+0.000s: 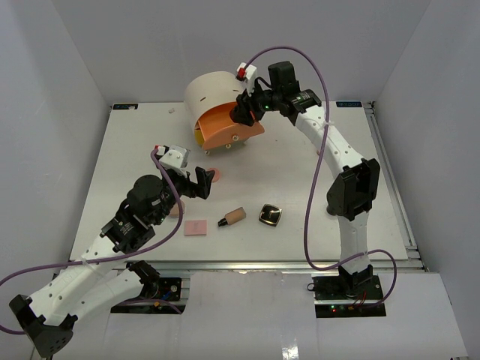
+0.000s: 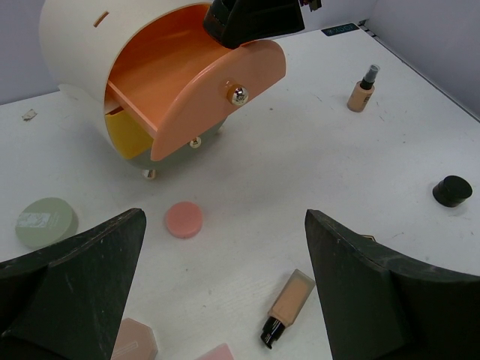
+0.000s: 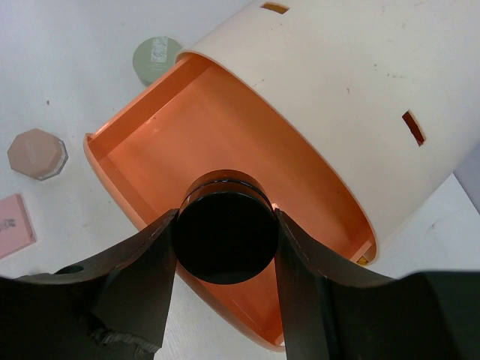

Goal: Organize the makeup

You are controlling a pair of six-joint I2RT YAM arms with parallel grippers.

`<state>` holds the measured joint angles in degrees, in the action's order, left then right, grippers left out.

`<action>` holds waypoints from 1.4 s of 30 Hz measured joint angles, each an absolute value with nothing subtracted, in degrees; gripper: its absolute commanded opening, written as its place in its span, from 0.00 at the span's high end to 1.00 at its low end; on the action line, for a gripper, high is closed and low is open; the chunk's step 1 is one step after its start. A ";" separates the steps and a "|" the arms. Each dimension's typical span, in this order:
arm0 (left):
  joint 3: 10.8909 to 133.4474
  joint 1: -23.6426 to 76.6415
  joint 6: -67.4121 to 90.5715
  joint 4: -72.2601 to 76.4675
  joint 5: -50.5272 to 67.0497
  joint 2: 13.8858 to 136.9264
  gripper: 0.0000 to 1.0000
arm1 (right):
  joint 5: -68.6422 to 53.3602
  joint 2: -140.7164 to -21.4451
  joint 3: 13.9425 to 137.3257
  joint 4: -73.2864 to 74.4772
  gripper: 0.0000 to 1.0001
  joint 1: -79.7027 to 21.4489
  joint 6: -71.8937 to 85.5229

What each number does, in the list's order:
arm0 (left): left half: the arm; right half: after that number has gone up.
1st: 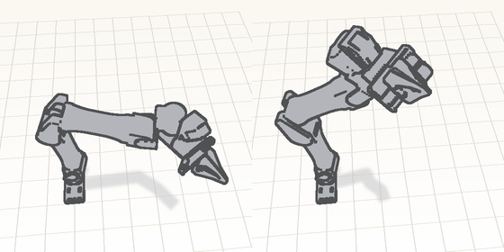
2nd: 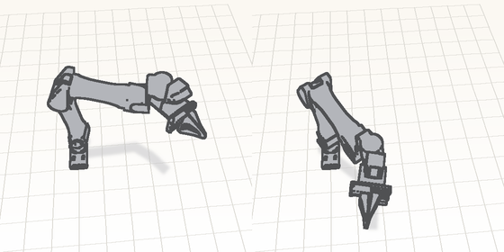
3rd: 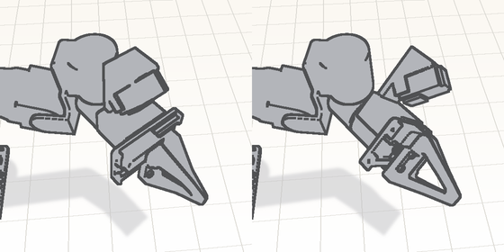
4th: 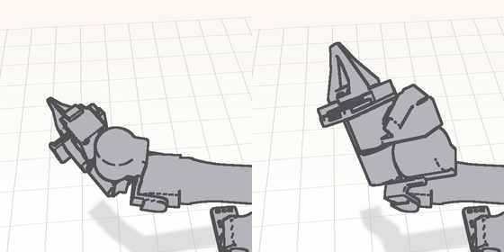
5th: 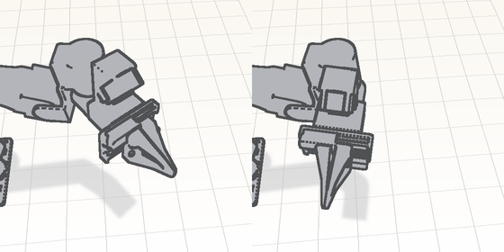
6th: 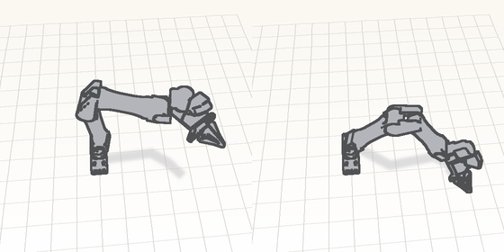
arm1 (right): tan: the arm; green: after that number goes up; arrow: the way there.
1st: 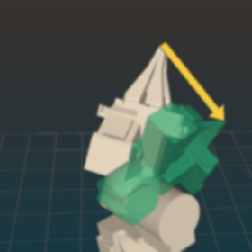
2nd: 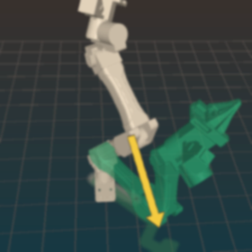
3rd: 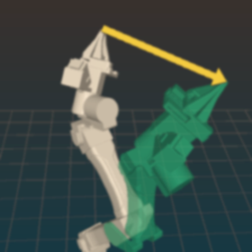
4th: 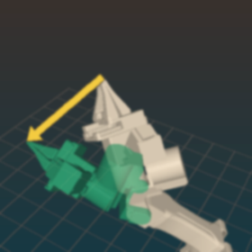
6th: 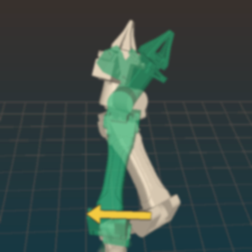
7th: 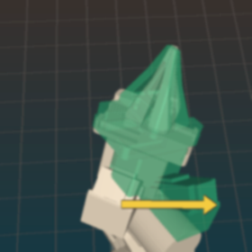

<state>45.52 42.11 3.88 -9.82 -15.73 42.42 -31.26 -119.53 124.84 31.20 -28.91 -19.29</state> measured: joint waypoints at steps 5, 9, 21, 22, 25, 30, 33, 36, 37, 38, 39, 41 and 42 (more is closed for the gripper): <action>45.52 42.11 3.88 -9.81 -15.70 42.44 0.02 | -29.62 -120.28 124.84 30.74 0.45 -29.02 -19.02; 45.52 42.11 3.88 -9.80 -15.68 42.44 0.02 | -27.93 -121.16 124.85 29.13 0.28 -29.10 -18.70; 45.45 41.92 3.88 -9.78 -15.70 42.68 0.02 | -27.12 -121.15 125.03 28.75 0.22 -29.27 -18.52; 45.45 41.86 3.88 -9.78 -15.69 42.69 0.02 | -27.13 -120.96 125.03 28.83 0.22 -29.20 -18.50; 45.45 41.78 3.88 -9.78 -15.70 42.70 0.02 | -27.39 -119.36 124.69 29.05 0.22 -28.70 -18.38; 45.45 41.74 3.88 -9.78 -15.71 42.63 0.02 | -29.67 -108.97 117.38 28.40 0.21 -24.49 -18.30; 45.43 41.74 3.88 -9.78 -15.70 42.44 0.02 | -31.57 -98.75 107.53 28.42 0.15 -20.33 -19.28; 45.43 41.74 3.88 -9.77 -15.68 42.20 0.02 | -31.61 -91.72 99.71 31.59 0.07 -17.82 -23.77; 45.43 41.74 3.88 -9.75 -15.68 42.16 0.02 | -31.16 -89.92 96.68 33.58 0.03 -17.77 -26.15; 45.43 41.74 3.88 -9.72 -15.68 42.12 0.02 | -30.40 -88.41 93.58 35.33 0.02 -17.82 -28.60; 45.43 41.74 3.88 -9.67 -15.66 42.11 0.02 | -29.02 -87.42 90.31 36.64 0.00 -18.07 -31.18; 45.43 41.74 3.88 -9.48 -15.59 42.11 0.02 | -25.09 -86.29 82.64 40.92 0.07 -18.26 -35.26; 45.43 41.74 3.88 -9.38 -15.56 42.11 0.02 | -23.18 -86.02 78.86 43.28 0.09 -18.20 -37.07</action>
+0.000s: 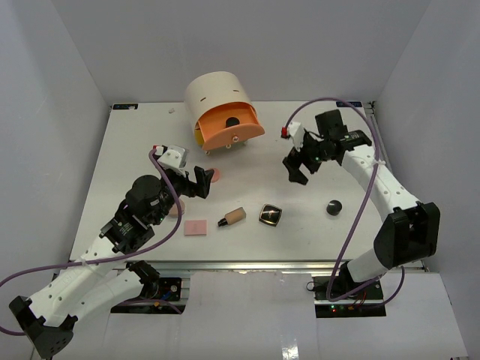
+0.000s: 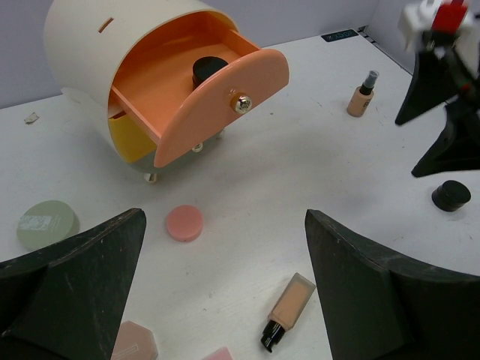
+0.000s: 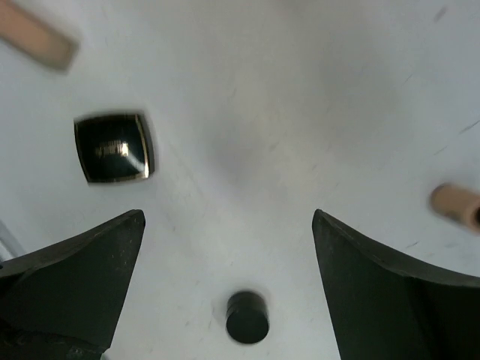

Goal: Organize the makeup

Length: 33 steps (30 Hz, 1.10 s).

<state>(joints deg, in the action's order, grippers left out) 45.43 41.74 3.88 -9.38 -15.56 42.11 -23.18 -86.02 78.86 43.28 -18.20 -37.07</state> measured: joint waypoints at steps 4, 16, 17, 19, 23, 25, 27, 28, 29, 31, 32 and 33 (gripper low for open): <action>45.43 41.74 3.90 -9.03 -15.27 42.16 0.02 | -15.56 -85.57 64.94 47.37 0.10 -15.94 -42.44; 45.43 41.74 3.90 -8.97 -14.42 42.59 0.02 | -1.43 -85.47 55.11 45.24 0.05 -11.07 -49.12; 45.43 41.74 3.90 -8.97 -14.38 42.59 0.02 | -0.71 -85.92 54.76 44.53 0.04 -10.85 -49.55; 45.43 41.74 3.90 -8.96 -14.30 42.59 0.02 | 0.72 -86.86 54.47 43.41 0.02 -10.26 -50.28; 45.43 41.74 3.90 -8.97 -14.13 42.62 0.02 | 2.79 -88.98 54.43 41.47 0.11 -9.03 -51.50; 45.43 41.74 3.90 -8.97 -14.13 42.65 0.02 | 3.22 -89.90 54.43 40.90 0.14 -8.40 -51.98; 45.43 41.74 3.90 -8.97 -14.11 42.65 0.02 | 3.27 -90.90 54.43 40.33 0.20 -7.81 -52.32; 45.43 41.74 3.90 -8.97 -14.11 42.65 0.02 | 3.26 -91.36 54.43 40.28 0.23 -7.55 -52.50; 45.43 41.74 3.90 -8.97 -14.11 42.65 0.02 | 3.25 -91.82 54.43 40.25 0.26 -7.29 -52.67; 45.43 41.74 3.90 -8.97 -14.12 42.65 0.02 | 2.98 -92.34 54.42 40.24 0.32 -6.93 -52.90; 45.43 41.74 3.90 -8.97 -14.13 42.65 0.02 | 2.77 -92.47 54.41 40.25 0.38 -6.80 -52.98; 45.43 41.74 3.90 -8.97 -14.11 42.65 0.02 | 2.53 -92.47 54.41 40.25 0.49 -6.74 -53.10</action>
